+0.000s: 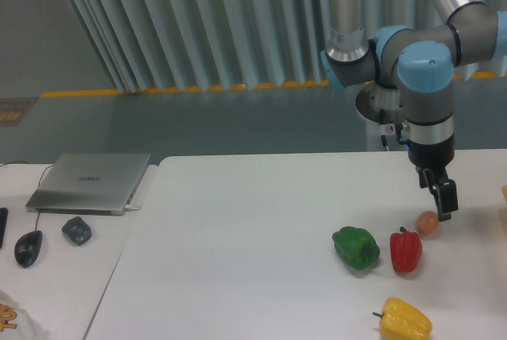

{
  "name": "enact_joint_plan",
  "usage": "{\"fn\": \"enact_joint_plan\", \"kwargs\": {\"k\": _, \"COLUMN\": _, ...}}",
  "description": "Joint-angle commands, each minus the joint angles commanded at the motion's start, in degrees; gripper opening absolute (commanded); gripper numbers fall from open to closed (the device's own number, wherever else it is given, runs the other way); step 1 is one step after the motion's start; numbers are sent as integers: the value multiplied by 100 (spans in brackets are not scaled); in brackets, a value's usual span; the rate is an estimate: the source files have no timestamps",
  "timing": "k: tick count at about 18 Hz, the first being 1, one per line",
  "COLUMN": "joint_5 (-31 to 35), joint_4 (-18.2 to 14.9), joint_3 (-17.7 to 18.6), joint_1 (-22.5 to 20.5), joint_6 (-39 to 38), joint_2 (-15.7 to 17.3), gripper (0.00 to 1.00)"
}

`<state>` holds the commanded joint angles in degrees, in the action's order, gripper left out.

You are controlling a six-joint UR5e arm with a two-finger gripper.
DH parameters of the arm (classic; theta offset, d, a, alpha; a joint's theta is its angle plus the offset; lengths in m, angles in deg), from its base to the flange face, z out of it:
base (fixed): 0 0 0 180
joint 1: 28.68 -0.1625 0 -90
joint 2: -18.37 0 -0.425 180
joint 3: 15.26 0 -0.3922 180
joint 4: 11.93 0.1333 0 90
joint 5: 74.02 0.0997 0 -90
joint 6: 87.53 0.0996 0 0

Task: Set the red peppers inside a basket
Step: 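Lower the gripper down beside the red bell pepper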

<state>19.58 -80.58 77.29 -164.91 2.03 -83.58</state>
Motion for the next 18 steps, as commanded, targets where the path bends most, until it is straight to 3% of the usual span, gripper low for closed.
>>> {"fn": "enact_joint_plan", "kwargs": {"k": 6, "joint_5": -35, "joint_4": 9, "joint_3": 44, "joint_1": 299, "joint_6": -702, "joint_2": -88, "gripper": 100}}
{"fn": "enact_joint_plan", "kwargs": {"k": 13, "joint_5": -79, "joint_4": 35, "joint_3": 219, "joint_1": 317, "joint_6": -721, "joint_2": -79, "gripper": 100}}
{"fn": "enact_joint_plan", "kwargs": {"k": 16, "joint_5": -79, "joint_4": 271, "joint_3": 387, "joint_1": 299, "joint_6": -738, "joint_2": -79, "gripper": 100}}
{"fn": "enact_joint_plan", "kwargs": {"k": 18, "joint_5": -88, "joint_4": 351, "joint_3": 422, "joint_1": 316, "joint_6": -1227, "joint_2": -88, "gripper": 100}}
